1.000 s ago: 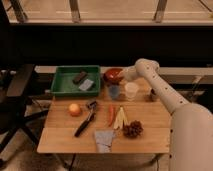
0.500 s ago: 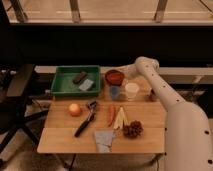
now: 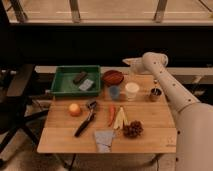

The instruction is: Stack bowls on top of each other

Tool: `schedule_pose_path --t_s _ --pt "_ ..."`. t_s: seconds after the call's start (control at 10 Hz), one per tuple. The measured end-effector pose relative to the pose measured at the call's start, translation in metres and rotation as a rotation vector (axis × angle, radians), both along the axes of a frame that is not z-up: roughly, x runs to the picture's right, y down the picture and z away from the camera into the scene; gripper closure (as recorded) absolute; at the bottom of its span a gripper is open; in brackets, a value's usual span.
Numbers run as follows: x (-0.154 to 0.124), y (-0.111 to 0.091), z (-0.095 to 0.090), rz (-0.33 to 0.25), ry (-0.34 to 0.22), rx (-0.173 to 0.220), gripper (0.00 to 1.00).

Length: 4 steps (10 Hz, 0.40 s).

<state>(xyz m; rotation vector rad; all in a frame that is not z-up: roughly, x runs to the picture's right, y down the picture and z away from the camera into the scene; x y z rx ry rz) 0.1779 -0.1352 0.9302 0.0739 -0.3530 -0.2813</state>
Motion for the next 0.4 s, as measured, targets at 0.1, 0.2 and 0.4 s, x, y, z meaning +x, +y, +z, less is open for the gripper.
schedule_pose_path --t_s 0.1,0.2,0.4 --pt "0.0027 -0.0002 0.0000 0.013 0.016 0.002 0.29" --pt "0.0035 -0.0002 0.0003 0.019 0.024 0.003 0.29" --pt "0.0025 -0.0008 0.0002 0.019 0.025 0.003 0.29"
